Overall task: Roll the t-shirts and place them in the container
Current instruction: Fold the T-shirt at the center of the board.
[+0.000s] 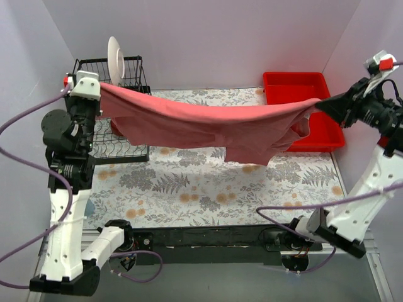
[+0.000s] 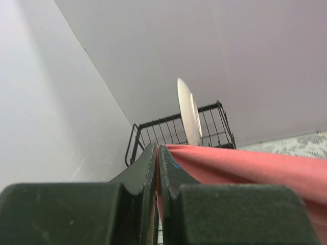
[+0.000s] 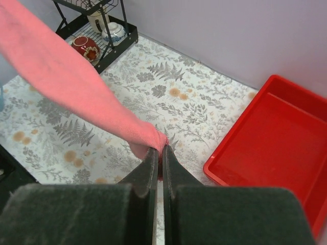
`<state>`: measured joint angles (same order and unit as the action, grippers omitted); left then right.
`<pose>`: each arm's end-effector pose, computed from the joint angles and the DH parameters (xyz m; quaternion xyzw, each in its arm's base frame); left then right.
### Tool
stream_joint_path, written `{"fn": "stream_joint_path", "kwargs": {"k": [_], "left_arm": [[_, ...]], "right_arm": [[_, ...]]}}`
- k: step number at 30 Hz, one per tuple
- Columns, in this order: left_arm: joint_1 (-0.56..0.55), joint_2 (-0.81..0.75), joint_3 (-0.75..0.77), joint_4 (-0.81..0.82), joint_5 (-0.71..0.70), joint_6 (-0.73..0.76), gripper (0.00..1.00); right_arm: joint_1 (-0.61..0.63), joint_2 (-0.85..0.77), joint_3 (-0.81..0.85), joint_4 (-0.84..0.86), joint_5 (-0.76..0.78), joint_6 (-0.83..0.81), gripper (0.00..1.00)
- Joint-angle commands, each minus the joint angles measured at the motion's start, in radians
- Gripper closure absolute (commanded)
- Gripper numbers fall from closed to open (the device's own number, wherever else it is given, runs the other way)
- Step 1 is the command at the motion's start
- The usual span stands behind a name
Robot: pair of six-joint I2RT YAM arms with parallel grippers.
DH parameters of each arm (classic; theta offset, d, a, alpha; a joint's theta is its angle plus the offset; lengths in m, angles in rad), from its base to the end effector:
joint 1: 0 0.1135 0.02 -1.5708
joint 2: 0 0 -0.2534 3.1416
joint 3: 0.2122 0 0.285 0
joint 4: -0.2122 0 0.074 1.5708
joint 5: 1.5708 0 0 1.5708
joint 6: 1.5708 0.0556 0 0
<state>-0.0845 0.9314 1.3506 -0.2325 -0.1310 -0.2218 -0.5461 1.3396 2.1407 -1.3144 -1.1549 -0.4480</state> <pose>0.2255 -0.0118 0.5090 -0.0939 0.6318 -0.0759 0.7657 0.1945 -0.0587 0.5546 -0.2396 0.7361 0.2128 0.5963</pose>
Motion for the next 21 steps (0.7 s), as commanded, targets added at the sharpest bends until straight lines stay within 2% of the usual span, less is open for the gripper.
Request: {"fn": "stream_joint_path", "kwargs": {"k": [1,8,9,11,12,15,19,21], "left_arm": [[0.011,-0.103,0.036,-0.014,-0.002,-0.010,1.00],[0.009,-0.218,0.042,-0.013,-0.015,-0.002,1.00],[0.009,-0.227,0.051,-0.013,-0.015,-0.001,1.00],[0.011,-0.247,0.079,-0.013,-0.012,0.006,1.00],[0.011,-0.253,0.088,-0.013,-0.007,0.012,1.00],[0.011,-0.256,0.122,-0.036,-0.005,0.025,1.00],[0.009,-0.237,0.087,-0.088,0.011,0.041,1.00],[0.009,-0.204,0.015,-0.146,0.045,0.042,1.00]], "right_arm": [[-0.006,-0.155,-0.021,0.014,0.032,-0.021,0.99],[0.083,-0.246,0.113,0.078,0.177,0.090,0.99],[0.147,-0.282,0.120,0.148,0.263,0.113,0.99],[0.222,-0.322,0.122,0.197,0.357,0.134,0.99],[0.274,-0.356,0.123,0.214,0.457,0.128,0.99],[0.337,-0.401,0.120,0.192,0.607,0.072,0.99],[0.419,-0.419,0.015,0.144,0.736,0.054,0.99],[0.457,-0.440,-0.152,0.159,0.788,0.036,0.99]]}}
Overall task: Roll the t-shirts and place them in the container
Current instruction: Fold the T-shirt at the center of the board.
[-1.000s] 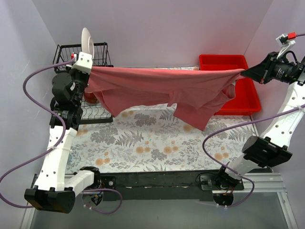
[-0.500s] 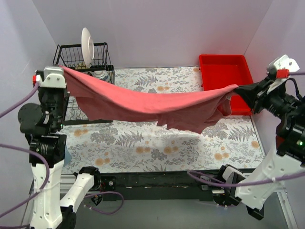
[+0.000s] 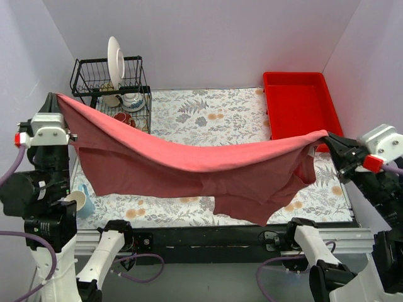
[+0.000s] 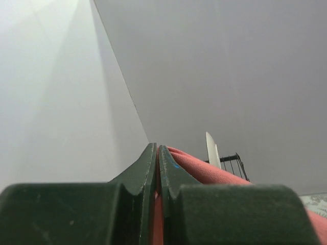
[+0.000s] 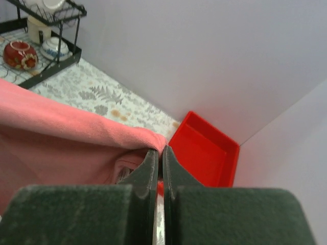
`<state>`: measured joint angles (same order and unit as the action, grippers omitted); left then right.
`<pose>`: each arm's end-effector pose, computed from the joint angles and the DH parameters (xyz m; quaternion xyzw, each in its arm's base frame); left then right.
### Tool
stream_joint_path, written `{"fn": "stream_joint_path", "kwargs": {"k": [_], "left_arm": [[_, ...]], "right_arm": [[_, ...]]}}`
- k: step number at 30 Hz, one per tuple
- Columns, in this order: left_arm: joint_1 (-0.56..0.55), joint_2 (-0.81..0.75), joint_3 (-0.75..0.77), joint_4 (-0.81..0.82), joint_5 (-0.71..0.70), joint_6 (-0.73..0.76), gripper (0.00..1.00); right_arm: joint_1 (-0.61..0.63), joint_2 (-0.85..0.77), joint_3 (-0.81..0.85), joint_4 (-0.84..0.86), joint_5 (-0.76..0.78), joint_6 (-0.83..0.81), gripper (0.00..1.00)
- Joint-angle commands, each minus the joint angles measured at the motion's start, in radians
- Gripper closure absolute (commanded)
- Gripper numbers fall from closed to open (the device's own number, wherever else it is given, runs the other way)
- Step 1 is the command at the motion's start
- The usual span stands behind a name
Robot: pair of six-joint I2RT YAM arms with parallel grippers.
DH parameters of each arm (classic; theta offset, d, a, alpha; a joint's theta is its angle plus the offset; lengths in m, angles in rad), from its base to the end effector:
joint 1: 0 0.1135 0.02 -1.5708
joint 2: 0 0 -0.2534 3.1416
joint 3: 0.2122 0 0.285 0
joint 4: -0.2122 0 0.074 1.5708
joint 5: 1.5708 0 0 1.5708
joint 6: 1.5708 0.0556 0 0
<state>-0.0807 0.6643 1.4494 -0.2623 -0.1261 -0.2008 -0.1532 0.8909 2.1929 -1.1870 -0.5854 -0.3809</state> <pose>0.0873 0.0000 0.5736 -0.0844 0.4952 -0.0900 0.8600 0.0011 0.0309 0.6089 -0.2864 0.6084 -0.0035 0.7401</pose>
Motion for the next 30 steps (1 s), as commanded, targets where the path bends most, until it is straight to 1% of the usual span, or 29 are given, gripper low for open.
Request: {"fn": "stream_joint_path", "kwargs": {"k": [1,2,3,5,6,8,9,10,12,13,14,16,17,19,20,22,23,26,30], "left_arm": [[0.006,0.076,-0.110,-0.139,0.066,0.020,1.00],[0.006,0.092,-0.135,-0.164,0.124,0.015,1.00],[0.006,0.130,-0.202,-0.199,0.167,0.008,1.00],[0.006,0.174,-0.282,-0.206,0.239,-0.008,1.00],[0.006,0.199,-0.356,-0.177,0.259,-0.009,1.00],[0.007,0.306,-0.420,-0.123,0.328,-0.028,1.00],[0.006,0.354,-0.437,-0.082,0.356,-0.031,1.00],[0.002,0.468,-0.446,-0.062,0.376,-0.037,1.00],[-0.002,0.594,-0.431,-0.005,0.385,-0.045,1.00],[-0.002,0.653,-0.396,0.001,0.387,-0.040,1.00],[-0.004,0.766,-0.368,0.011,0.382,-0.035,1.00],[-0.005,0.857,-0.286,0.020,0.372,-0.029,1.00],[-0.005,0.933,-0.259,0.026,0.373,-0.029,1.00],[-0.005,0.992,-0.216,0.032,0.373,-0.023,1.00],[-0.007,1.035,-0.183,0.035,0.378,-0.026,1.00],[-0.007,1.078,-0.150,0.038,0.381,-0.028,1.00],[-0.008,1.093,-0.127,0.043,0.385,-0.029,1.00],[-0.013,1.158,-0.089,0.057,0.378,-0.032,1.00],[-0.019,1.216,-0.063,0.081,0.356,-0.031,1.00]], "right_arm": [[0.072,-0.001,-0.270,0.046,0.231,-0.062,0.99],[0.075,-0.016,-0.414,0.076,0.234,-0.090,0.99],[0.075,-0.036,-0.476,0.087,0.242,-0.116,0.99],[0.076,-0.056,-0.605,0.143,0.257,-0.160,0.99],[0.075,-0.063,-0.712,0.161,0.260,-0.171,0.99],[0.075,-0.041,-0.813,0.193,0.271,-0.187,0.99],[0.075,-0.027,-0.906,0.248,0.294,-0.185,0.99],[0.075,-0.011,-0.945,0.275,0.297,-0.188,0.99],[0.067,0.066,-1.004,0.355,0.309,-0.208,0.99],[0.058,0.098,-1.036,0.380,0.303,-0.216,0.99],[0.052,0.177,-1.041,0.395,0.296,-0.226,0.99],[0.018,0.268,-1.010,0.434,0.291,-0.233,0.99],[0.001,0.351,-0.990,0.443,0.285,-0.231,0.99],[-0.054,0.434,-0.928,0.467,0.266,-0.220,0.99],[-0.065,0.513,-0.903,0.460,0.265,-0.222,0.99],[-0.095,0.594,-0.824,0.423,0.246,-0.230,0.99],[-0.114,0.661,-0.796,0.403,0.237,-0.236,0.99],[-0.134,0.758,-0.725,0.353,0.197,-0.251,0.99],[-0.141,0.807,-0.707,0.363,0.190,-0.248,0.99]]}}
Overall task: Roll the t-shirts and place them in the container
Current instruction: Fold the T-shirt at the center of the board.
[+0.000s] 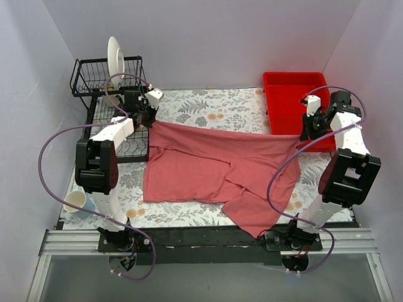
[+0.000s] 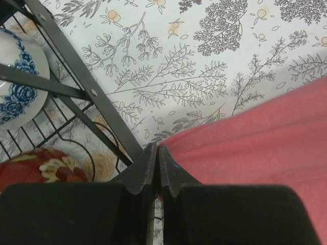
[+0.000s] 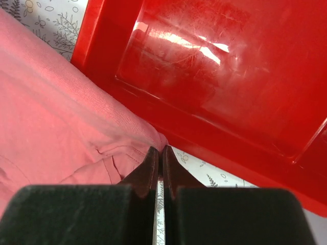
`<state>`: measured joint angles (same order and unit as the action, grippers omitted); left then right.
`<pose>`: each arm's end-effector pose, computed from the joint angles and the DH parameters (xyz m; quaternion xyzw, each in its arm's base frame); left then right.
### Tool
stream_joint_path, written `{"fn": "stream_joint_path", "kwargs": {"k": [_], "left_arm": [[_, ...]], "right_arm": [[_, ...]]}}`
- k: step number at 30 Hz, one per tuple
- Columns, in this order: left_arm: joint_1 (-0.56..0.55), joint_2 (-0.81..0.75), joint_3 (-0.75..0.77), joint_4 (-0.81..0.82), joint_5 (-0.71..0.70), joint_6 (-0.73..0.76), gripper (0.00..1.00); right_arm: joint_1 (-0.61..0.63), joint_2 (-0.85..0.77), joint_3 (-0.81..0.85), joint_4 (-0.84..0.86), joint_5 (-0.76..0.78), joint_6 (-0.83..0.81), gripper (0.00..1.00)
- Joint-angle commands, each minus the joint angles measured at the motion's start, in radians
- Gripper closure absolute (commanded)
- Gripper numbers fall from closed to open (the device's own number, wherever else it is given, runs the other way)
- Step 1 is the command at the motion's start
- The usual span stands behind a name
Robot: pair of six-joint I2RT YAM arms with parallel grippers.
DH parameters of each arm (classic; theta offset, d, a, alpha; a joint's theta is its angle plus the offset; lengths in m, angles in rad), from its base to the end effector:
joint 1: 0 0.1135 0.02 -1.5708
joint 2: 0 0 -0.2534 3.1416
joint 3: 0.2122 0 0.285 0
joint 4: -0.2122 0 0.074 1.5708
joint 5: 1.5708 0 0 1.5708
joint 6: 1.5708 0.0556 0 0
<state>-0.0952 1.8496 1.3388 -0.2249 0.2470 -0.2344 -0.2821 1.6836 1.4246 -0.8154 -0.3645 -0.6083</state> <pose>0.4536 -0.0570 0.1874 -0.0132 0.9084 -0.1771 0.3785 0.3832 -0.0904 0.2412 -0.1987 0.9334 0.0545 0.2937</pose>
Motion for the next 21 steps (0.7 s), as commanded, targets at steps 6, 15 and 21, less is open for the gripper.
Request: {"fn": "stream_joint_path", "kwargs": {"k": [6,15,21], "left_arm": [[-0.011,0.115,0.089,0.087,-0.061,0.018,1.00],[-0.014,0.241,0.204,0.111,-0.101,0.044,1.00],[-0.017,0.261,0.234,0.142,-0.152,0.043,0.71]], "right_arm": [[-0.020,0.071,0.112,0.004,-0.030,-0.002,0.99],[-0.028,0.180,0.232,-0.010,-0.021,0.002,0.99],[-0.028,0.243,0.327,-0.051,0.022,-0.002,0.79]]}}
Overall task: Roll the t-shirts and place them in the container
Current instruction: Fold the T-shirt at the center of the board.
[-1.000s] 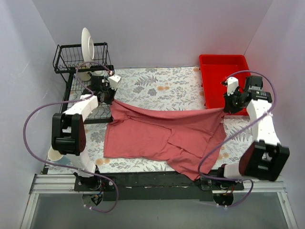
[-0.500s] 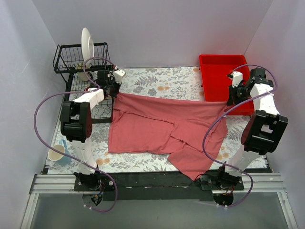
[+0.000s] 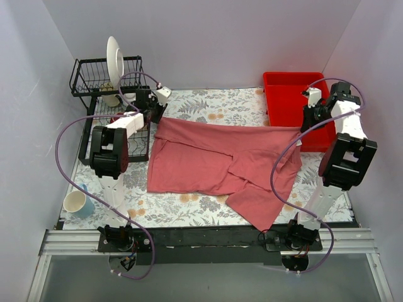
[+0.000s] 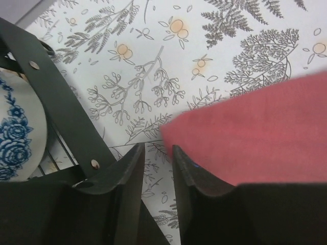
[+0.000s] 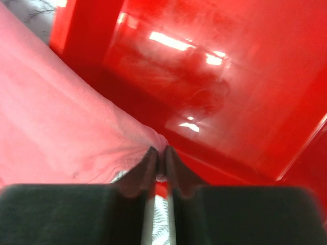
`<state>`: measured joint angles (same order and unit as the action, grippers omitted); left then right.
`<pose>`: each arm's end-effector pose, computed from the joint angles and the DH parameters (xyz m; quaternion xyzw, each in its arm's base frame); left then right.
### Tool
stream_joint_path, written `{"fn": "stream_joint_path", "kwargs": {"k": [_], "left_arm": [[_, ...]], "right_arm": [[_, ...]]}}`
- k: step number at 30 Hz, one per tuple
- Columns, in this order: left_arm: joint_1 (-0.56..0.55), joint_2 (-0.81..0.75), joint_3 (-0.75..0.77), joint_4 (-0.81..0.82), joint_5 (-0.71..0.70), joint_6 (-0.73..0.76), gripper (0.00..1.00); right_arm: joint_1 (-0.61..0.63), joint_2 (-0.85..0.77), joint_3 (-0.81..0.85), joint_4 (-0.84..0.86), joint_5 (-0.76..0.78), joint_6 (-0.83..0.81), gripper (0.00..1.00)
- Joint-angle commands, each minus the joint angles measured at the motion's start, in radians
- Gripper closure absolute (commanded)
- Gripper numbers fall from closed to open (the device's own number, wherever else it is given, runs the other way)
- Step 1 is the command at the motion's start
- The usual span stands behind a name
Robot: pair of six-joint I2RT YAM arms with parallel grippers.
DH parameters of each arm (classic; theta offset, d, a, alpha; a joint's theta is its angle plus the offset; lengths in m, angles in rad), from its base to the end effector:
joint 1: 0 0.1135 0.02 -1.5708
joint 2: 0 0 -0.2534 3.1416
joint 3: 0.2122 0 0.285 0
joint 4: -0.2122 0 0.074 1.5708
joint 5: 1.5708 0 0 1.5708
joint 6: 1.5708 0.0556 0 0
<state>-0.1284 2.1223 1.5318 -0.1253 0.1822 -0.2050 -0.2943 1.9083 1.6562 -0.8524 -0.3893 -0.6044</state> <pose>0.5092 -0.0759 0.1396 0.0030 0.9070 -0.1502 0.3934 0.4321 -0.1089 0.2292 -0.1916 0.9362 0.0710 0.2859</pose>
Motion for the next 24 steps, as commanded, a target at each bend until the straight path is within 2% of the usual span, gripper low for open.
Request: {"fn": "stream_joint_path", "kwargs": {"k": [1,4,7,12,15,18,19,24], "left_arm": [[0.016,-0.015,0.042,0.046,-0.089,0.007,0.63],[0.016,-0.044,0.048,0.046,-0.064,-0.016,0.55],[0.009,-0.088,0.033,0.039,-0.027,-0.036,0.53],[-0.019,-0.148,-0.027,0.016,0.063,-0.051,0.46],[-0.051,-0.189,-0.065,-0.046,0.121,-0.045,0.44],[-0.105,-0.251,-0.128,-0.099,0.180,-0.017,0.42],[-0.118,-0.272,-0.151,-0.106,0.190,-0.011,0.41],[-0.214,-0.403,-0.249,-0.226,0.229,0.018,0.40]], "right_arm": [[-0.016,0.011,0.102,-0.010,0.050,0.003,0.75],[-0.017,-0.017,0.112,0.012,0.055,0.021,0.68],[-0.017,-0.049,0.105,0.019,0.055,0.040,0.62],[-0.017,-0.112,0.054,0.013,0.043,0.028,0.59],[-0.017,-0.204,-0.024,0.021,-0.008,-0.017,0.58],[-0.002,-0.349,-0.179,0.046,-0.066,-0.086,0.57],[0.012,-0.433,-0.234,0.049,-0.074,-0.156,0.57],[0.187,-0.682,-0.567,0.050,-0.029,-0.336,0.56]]}}
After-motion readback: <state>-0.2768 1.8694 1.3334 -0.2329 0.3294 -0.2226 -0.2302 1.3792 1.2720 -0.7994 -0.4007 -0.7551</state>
